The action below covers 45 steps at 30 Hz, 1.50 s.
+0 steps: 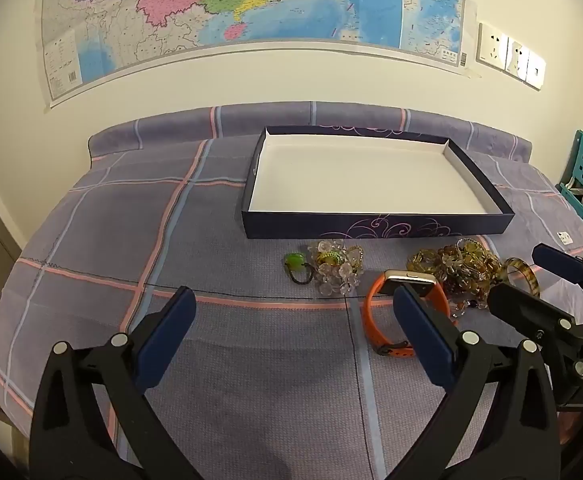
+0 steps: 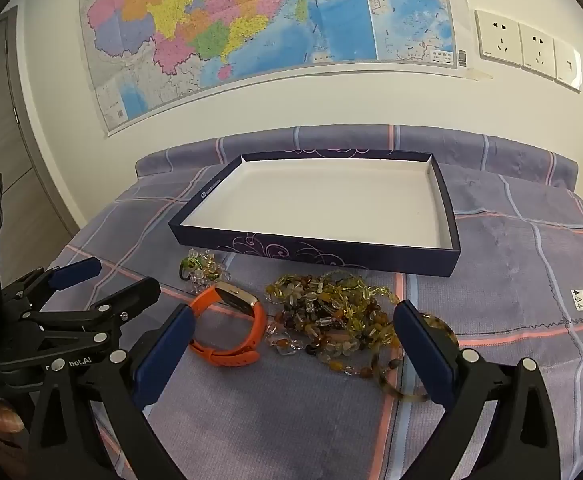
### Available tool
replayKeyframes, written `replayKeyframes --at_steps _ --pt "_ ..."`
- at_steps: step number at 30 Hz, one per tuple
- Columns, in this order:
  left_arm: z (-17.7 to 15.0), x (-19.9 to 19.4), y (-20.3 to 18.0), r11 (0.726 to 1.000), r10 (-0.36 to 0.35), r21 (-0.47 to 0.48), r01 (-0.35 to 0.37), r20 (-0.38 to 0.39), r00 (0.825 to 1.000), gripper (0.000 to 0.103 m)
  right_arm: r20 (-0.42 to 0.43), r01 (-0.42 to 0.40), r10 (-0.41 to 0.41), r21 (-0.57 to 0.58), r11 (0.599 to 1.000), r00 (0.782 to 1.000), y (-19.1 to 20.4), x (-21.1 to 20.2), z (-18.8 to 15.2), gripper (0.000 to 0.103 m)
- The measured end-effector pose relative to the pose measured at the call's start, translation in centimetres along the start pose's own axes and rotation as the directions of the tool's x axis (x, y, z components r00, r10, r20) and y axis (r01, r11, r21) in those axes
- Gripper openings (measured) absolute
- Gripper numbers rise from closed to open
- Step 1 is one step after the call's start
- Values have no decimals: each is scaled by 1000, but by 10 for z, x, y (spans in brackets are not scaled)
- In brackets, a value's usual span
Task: Organize jewelry
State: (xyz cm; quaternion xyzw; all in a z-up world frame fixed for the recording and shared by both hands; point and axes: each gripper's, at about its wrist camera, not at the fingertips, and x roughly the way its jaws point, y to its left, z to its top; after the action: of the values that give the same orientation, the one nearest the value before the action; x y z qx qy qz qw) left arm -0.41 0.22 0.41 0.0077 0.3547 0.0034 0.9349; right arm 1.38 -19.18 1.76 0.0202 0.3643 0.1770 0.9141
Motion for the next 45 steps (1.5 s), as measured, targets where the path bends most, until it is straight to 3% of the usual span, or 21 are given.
replayKeyframes --at_steps 45 --pt "-5 5 -5 1000 3 0 -3 -10 1000 97 25 -11 11 11 1000 1000 -1 3 -4 96"
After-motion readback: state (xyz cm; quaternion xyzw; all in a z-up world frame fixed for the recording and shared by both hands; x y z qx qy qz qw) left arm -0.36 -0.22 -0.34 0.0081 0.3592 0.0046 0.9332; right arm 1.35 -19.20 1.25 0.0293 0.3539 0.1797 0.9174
